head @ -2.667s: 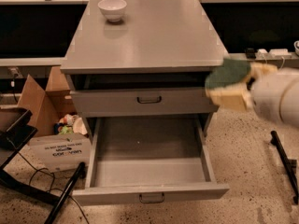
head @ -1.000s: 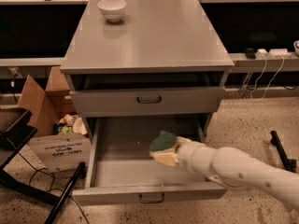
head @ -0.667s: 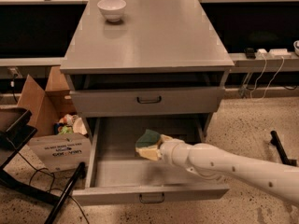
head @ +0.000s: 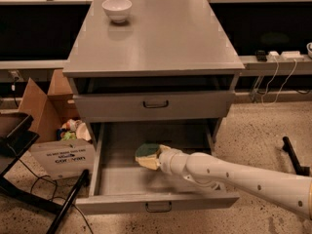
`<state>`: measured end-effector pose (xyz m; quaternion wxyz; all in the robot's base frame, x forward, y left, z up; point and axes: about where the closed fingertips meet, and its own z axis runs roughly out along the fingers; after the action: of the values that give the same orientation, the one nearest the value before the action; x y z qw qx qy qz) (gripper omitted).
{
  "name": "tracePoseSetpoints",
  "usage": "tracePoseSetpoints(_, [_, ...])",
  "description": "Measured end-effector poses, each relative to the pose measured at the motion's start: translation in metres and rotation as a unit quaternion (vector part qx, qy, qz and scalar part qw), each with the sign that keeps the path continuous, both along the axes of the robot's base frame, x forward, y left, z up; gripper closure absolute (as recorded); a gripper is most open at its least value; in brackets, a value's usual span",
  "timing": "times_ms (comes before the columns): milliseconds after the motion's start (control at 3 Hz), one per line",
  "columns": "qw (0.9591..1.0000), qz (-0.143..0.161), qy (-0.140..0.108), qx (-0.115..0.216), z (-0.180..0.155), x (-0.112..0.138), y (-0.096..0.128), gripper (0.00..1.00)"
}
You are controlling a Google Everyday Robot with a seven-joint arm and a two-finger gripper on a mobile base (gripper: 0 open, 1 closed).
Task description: Place sponge into middle drawer
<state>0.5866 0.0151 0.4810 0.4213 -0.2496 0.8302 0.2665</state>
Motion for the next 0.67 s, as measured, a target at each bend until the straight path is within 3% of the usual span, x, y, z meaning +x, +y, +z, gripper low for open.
tracePoseSetpoints(333, [1.0,0.0,0.0,0.0,0.0,0.0,0.0001,0.58])
tracePoseSetpoints(667, [1.0,0.0,0.0,0.0,0.0,0.0,0.0001,0.27])
